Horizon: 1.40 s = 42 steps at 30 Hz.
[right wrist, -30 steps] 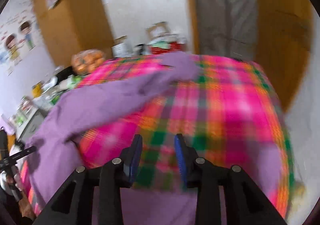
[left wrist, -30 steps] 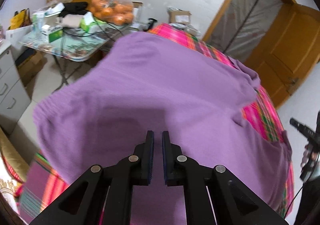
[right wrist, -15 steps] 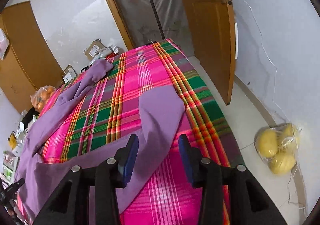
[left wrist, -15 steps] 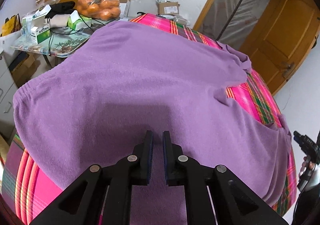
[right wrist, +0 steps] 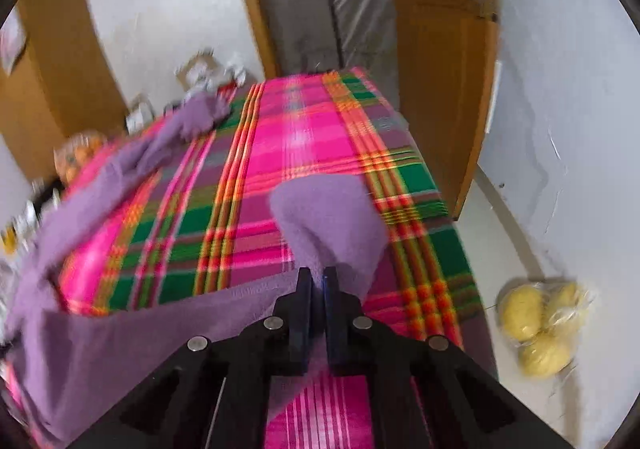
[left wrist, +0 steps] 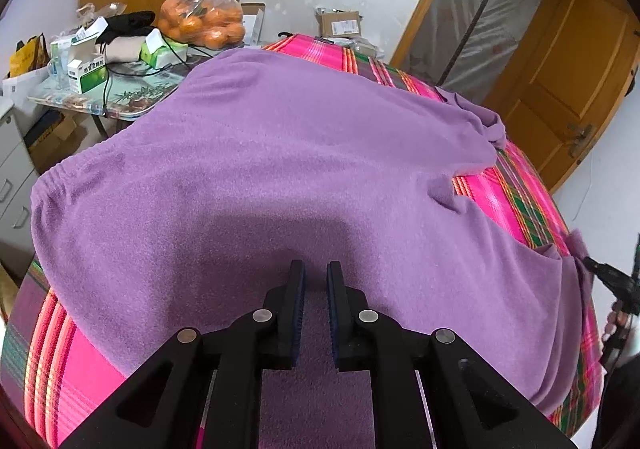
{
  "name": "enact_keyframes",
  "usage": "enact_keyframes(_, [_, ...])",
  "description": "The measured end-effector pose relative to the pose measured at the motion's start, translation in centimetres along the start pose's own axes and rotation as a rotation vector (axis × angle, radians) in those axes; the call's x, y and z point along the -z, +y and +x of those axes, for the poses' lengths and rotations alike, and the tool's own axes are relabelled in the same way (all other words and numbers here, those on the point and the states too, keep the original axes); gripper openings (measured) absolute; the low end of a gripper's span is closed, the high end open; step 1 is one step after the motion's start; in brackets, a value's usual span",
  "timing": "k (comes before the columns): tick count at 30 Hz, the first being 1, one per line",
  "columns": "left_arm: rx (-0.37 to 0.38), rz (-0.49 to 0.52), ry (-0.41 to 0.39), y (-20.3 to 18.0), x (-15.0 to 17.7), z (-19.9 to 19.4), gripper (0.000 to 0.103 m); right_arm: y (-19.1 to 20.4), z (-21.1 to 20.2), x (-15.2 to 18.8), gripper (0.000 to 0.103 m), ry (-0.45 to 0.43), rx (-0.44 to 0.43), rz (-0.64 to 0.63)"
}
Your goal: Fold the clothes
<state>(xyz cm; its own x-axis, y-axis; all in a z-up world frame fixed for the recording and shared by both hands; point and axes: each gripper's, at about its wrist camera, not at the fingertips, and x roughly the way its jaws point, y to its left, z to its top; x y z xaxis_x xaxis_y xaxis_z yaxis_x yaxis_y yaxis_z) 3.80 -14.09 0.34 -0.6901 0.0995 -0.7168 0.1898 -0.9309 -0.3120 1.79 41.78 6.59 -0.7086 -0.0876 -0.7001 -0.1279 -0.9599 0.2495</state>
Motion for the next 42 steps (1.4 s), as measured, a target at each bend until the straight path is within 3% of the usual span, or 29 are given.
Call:
enact_keyframes(5, [0.011,-0.001,-0.019,0.1,0.1,0.1,0.011,-5.3,-4.6,2.2,0.006,-0.071,-0.066,0.282])
enact_keyframes(8, [0.024,-0.011,-0.022,0.3,0.0,0.1,0.011,-8.3,-5.8,4.9,0.01,-0.033,0.02,0.391])
enact_keyframes(12, [0.039,-0.027,-0.024,0.6,-0.1,0.2,0.011,-9.7,-6.9,7.0,0.02,-0.02,0.086,0.425])
enact_keyframes(14, [0.035,-0.023,-0.025,0.5,-0.1,0.2,0.011,-9.5,-7.4,7.0,0.027,-0.038,0.101,0.425])
enact_keyframes(18, [0.032,-0.024,-0.029,0.5,-0.1,0.2,0.011,-6.8,-7.0,4.3,0.029,-0.05,0.116,0.323])
enact_keyframes(24, [0.046,-0.041,-0.035,0.8,0.0,0.1,0.011,-4.3,-2.1,1.4,0.029,0.077,0.216,0.209])
enact_keyframes(30, [0.058,-0.052,-0.037,1.0,0.0,0.2,0.011,-3.3,0.7,0.6,0.029,0.141,0.31,0.128])
enact_keyframes(32, [0.062,-0.055,-0.037,1.1,0.0,0.2,0.011,-3.0,0.9,0.6,0.025,0.146,0.33,0.105])
enact_keyframes(33, [0.064,-0.057,-0.038,1.1,0.0,0.2,0.011,-2.8,0.8,0.7,0.021,0.146,0.348,0.084])
enact_keyframes(34, [0.067,-0.06,-0.038,1.2,0.0,0.2,0.011,-2.9,0.6,0.9,0.01,0.142,0.362,0.068])
enact_keyframes(36, [0.078,-0.068,-0.037,1.4,0.0,0.2,0.011,-3.4,0.3,1.2,0.005,0.127,0.343,0.083])
enact_keyframes(42, [0.092,-0.077,-0.033,1.6,-0.1,0.3,0.011,-5.9,-4.5,3.1,0.004,0.006,0.26,0.204])
